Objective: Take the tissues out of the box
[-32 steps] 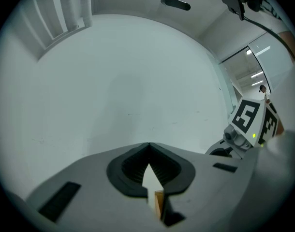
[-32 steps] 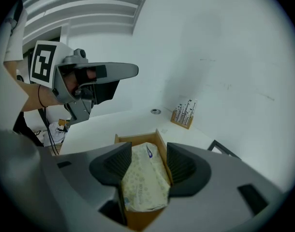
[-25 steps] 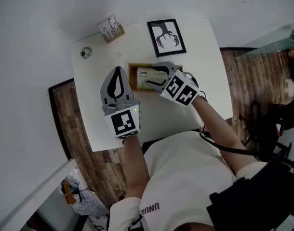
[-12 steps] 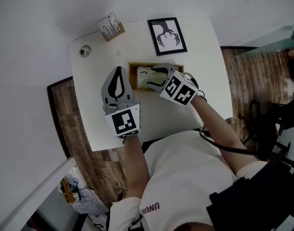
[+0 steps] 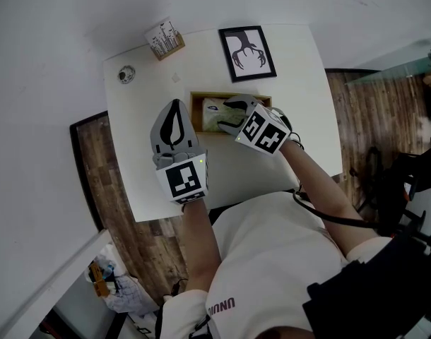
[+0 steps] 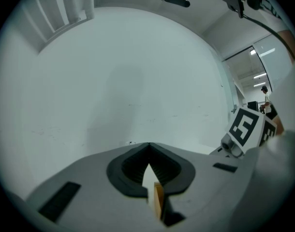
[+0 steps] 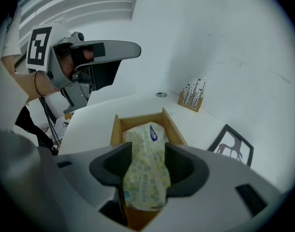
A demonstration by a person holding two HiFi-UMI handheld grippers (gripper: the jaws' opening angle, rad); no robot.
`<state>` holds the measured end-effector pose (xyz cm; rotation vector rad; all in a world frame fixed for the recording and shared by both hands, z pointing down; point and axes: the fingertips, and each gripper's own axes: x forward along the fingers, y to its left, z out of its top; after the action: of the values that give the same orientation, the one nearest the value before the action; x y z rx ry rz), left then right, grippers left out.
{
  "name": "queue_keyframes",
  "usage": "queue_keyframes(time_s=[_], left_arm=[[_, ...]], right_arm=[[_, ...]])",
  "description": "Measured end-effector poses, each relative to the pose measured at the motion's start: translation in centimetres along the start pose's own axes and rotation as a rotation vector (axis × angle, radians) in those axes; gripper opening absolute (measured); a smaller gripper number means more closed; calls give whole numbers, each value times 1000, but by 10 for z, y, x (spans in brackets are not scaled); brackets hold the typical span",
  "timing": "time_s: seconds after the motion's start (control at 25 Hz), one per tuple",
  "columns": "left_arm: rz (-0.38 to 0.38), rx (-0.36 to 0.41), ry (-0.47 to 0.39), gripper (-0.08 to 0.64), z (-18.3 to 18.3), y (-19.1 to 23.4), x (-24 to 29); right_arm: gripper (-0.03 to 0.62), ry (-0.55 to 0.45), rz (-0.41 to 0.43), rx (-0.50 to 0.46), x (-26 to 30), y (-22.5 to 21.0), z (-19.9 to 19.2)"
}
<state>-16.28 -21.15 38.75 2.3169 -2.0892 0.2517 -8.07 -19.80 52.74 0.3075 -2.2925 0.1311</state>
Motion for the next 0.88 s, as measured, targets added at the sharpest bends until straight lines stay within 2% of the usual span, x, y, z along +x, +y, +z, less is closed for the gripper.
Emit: queue_keyframes(time_s=[0.2,0.64,0.88], left_arm=[[1,-4,4,12,-2,0,0],[2,-3,14,12,-5,0,-1],[6,-4,18,12,-6,1,0]], right_arm=[[181,23,-4,-13,3,0,-4],[95,49,-8,25,5,-1,-10],[80,47,-12,29,5,-2,-10]])
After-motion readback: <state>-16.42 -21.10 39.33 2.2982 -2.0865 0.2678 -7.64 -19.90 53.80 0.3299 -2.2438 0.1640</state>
